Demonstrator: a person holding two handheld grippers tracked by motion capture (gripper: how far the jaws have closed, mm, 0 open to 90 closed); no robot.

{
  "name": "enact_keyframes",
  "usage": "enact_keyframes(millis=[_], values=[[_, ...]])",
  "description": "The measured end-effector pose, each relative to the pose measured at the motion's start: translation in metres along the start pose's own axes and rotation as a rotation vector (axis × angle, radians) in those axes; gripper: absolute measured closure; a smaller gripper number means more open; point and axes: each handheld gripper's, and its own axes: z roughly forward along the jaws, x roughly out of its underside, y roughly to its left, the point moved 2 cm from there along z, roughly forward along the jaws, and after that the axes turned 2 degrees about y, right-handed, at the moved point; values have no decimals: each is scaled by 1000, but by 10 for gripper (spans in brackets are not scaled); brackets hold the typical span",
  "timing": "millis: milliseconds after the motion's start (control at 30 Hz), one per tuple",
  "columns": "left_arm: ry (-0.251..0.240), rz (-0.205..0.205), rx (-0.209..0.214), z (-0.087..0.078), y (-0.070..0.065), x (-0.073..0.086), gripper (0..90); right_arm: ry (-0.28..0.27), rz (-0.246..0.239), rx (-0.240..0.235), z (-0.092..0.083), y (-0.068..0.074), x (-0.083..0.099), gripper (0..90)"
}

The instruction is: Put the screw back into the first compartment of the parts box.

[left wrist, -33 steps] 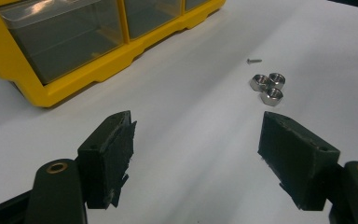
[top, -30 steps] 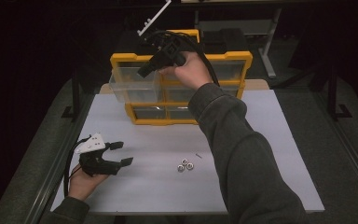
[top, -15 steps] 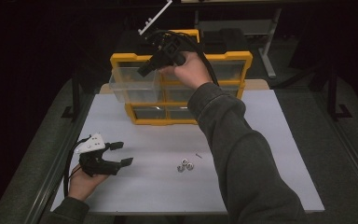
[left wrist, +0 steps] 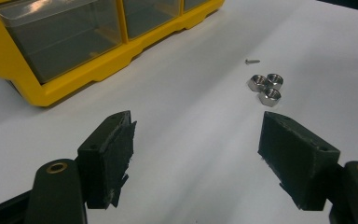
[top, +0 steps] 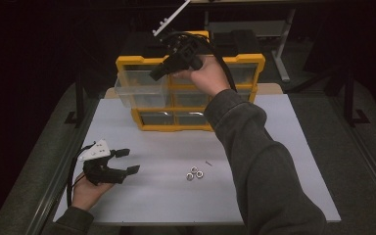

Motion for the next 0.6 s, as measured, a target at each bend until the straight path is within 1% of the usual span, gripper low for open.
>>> enact_keyframes(millis=[33, 167, 200, 233, 333, 367, 400, 433, 500, 533, 600], values=[[-1, -1, 0, 0, 0, 0, 259, 1, -2, 10, -3, 0, 3, 790], [3, -1, -1, 0, 0, 0, 258, -6, 8, 19, -13, 1, 15, 776], [2, -1, -1, 0, 0, 0, 259, -11, 1, 24, -15, 1, 19, 772], [3, -1, -1, 0, 0, 0, 259, -16, 8, 23, -17, 2, 22, 769], [4, 2, 0, 0, 0, 0, 259, -19, 11, 38, -24, 3, 34, 757], [11, 3, -1, -1, 0, 0, 259, -17, 21, 39, -25, 4, 38, 752], [7, 0, 0, 0, -1, 0, 258, -9, 38, 38, -27, 6, 42, 746], [-2, -8, 3, 0, -1, 0, 258, -12, 25, 46, -28, 6, 45, 743], [0, -2, 1, 0, -2, -1, 259, -18, 16, 51, -30, 7, 52, 732], [1, -2, 1, 0, -2, -1, 259, -15, 27, 52, -31, 9, 57, 726], [4, -4, 3, 0, -2, -1, 259, -19, 29, 56, -32, 10, 65, 720]])
